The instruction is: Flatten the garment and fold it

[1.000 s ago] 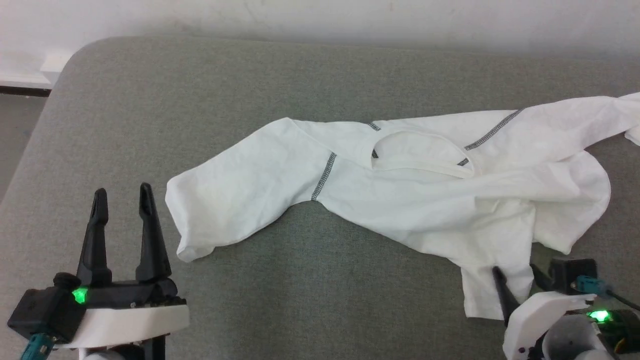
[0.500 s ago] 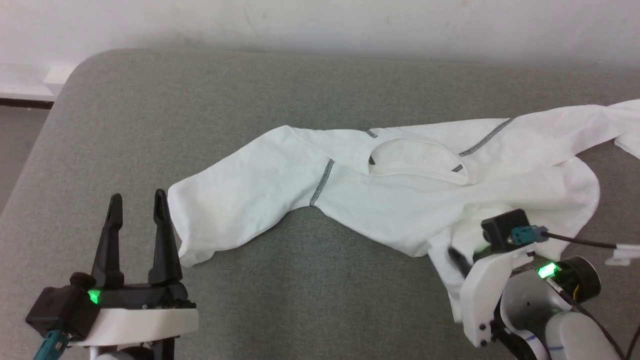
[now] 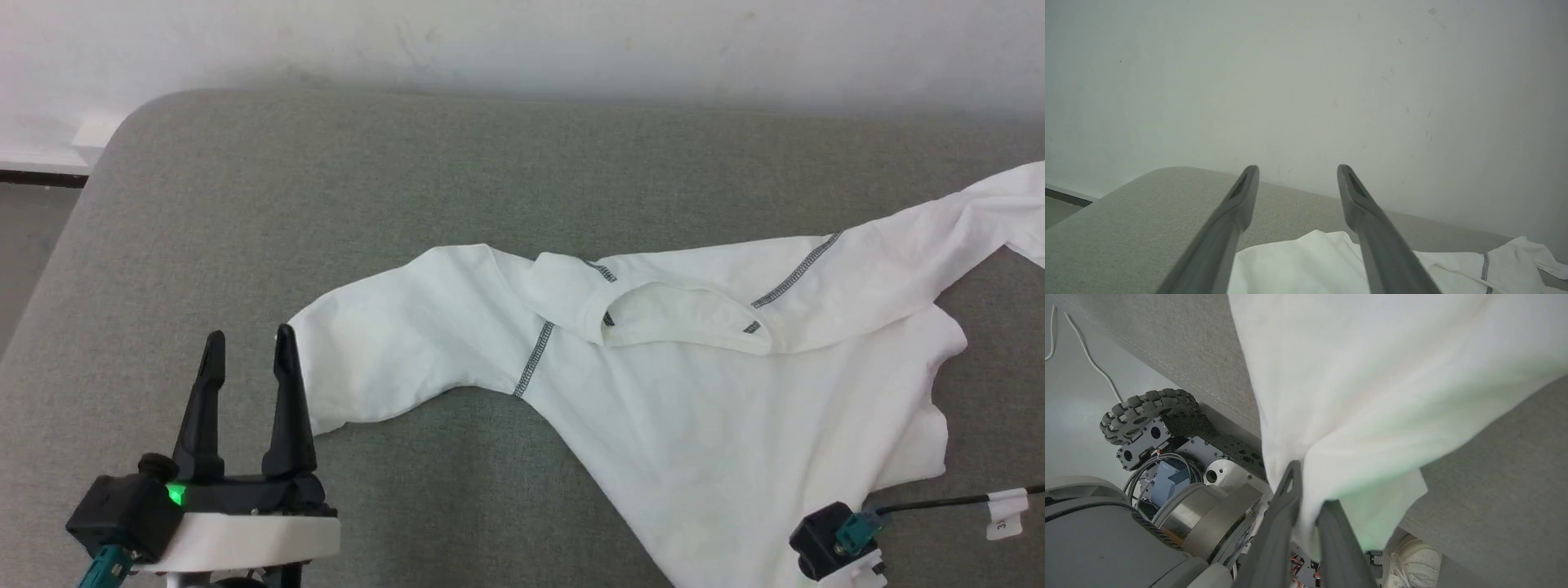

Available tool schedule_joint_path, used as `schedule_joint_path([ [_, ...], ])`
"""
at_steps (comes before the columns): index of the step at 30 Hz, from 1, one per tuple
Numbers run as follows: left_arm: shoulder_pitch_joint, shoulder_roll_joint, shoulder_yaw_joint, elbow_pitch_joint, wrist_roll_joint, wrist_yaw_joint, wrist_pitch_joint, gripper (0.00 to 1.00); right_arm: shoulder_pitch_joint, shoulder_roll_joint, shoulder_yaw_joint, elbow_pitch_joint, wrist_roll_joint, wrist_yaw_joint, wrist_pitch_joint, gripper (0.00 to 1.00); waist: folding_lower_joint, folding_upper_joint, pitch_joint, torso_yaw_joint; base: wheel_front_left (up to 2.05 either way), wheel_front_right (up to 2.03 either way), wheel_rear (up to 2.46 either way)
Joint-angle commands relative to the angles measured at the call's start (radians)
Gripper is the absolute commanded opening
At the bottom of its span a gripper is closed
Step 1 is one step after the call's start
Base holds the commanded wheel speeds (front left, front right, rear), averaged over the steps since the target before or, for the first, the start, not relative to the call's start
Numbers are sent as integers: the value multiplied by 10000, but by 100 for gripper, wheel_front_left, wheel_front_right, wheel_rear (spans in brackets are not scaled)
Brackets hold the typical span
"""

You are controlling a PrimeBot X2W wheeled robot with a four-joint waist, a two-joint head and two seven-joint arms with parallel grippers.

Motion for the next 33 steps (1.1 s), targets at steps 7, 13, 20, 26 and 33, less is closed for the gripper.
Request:
schedule_joint_path([
  [7,-2,-21,55,-2,-28,83,-47,100,-811,238,373,268,33,-9,-2138,100,1,0,19,-76,0,0,0],
  [13,-37,-21,58,-113,-34,125,-47,100,-1988,234,-183,-503,451,-9,-2955,100,1,0,138,-166,0,0,0],
  [20,-318,-22,-12,-226,-101,71,-47,100,-3321,50,-1316,-198,-707,-9,-4006,100,1,0,705,-64,0,0,0],
  [26,-661,-22,-97,-143,-176,-24,-47,100,-3960,-221,-1177,968,-1839,-9,-4618,100,1,0,1259,181,0,0,0],
  [33,-1053,-22,-237,-19,-264,-101,-47,100,-4650,-528,-752,2573,-2210,-9,-5175,100,1,0,1803,587,0,0,0],
])
